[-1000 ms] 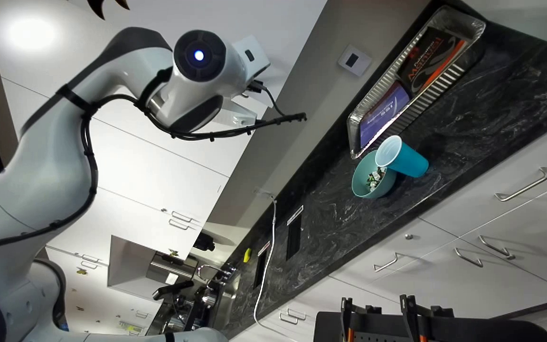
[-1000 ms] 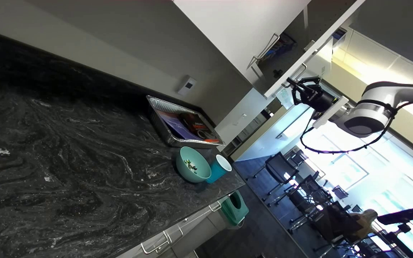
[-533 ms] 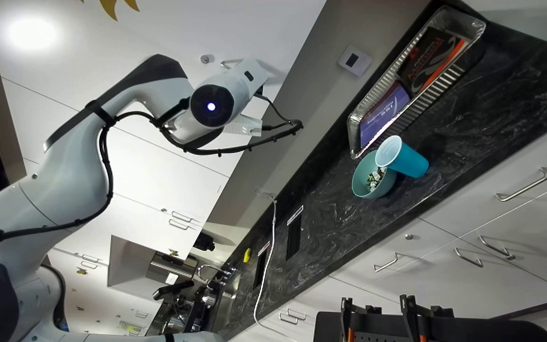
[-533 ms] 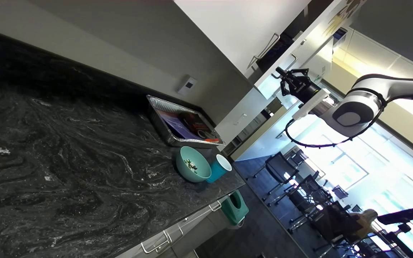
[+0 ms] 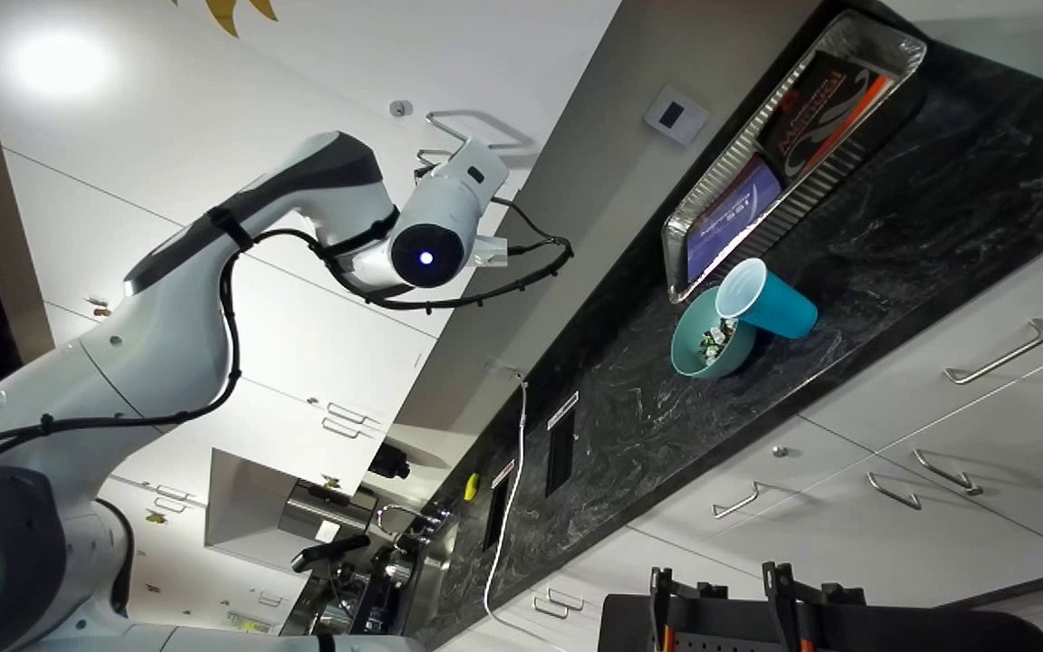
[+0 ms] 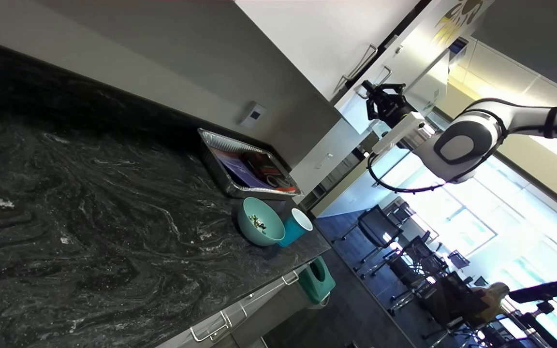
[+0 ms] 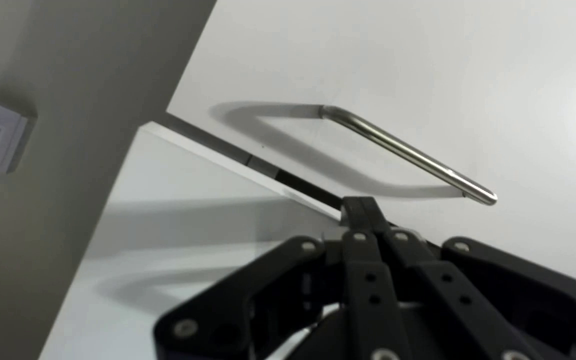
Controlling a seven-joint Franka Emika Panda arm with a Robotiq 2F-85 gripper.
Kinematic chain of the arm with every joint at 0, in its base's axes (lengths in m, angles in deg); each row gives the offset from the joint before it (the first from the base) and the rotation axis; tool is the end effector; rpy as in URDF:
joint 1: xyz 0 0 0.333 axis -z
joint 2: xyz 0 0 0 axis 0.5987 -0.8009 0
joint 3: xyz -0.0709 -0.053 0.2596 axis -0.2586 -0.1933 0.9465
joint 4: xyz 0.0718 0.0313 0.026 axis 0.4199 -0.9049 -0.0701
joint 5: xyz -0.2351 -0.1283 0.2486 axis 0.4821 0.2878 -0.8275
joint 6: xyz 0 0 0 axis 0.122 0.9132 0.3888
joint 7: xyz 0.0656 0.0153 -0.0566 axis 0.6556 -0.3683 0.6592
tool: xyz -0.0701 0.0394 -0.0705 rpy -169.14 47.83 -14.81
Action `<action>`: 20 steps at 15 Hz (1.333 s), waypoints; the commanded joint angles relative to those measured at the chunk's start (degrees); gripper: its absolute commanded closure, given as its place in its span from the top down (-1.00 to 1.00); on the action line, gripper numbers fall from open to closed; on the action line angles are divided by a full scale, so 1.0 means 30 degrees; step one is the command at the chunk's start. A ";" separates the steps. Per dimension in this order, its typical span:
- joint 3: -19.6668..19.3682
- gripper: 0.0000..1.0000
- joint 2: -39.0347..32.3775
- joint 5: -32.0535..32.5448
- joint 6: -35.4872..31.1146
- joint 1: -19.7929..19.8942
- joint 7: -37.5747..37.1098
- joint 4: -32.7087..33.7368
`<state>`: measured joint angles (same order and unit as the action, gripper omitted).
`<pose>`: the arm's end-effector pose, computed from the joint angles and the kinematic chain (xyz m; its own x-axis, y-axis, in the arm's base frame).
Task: Close the right cabinet door
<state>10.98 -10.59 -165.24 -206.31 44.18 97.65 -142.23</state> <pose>0.5143 -0.0725 0.4596 0.3357 -0.8037 0.4913 0.2331 -0.4344 -0.8700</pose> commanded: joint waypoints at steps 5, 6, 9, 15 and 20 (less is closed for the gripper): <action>0.0310 -1.00 -0.0989 -0.3226 -0.2103 -0.0322 0.4386 0.1495; 0.0310 -1.00 -0.1149 -0.3459 -0.2137 -0.0346 0.4669 0.1654; 0.0385 -1.00 -0.1704 -0.4091 -0.2451 -0.0524 0.5383 0.2205; 0.0094 -1.00 -0.1647 -0.4031 -0.2782 -0.0756 0.5787 0.2222; -0.0148 -1.00 0.0657 0.0674 -0.6239 -0.0579 0.2415 0.0843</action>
<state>11.28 -14.40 -172.25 -216.57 42.36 112.73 -136.64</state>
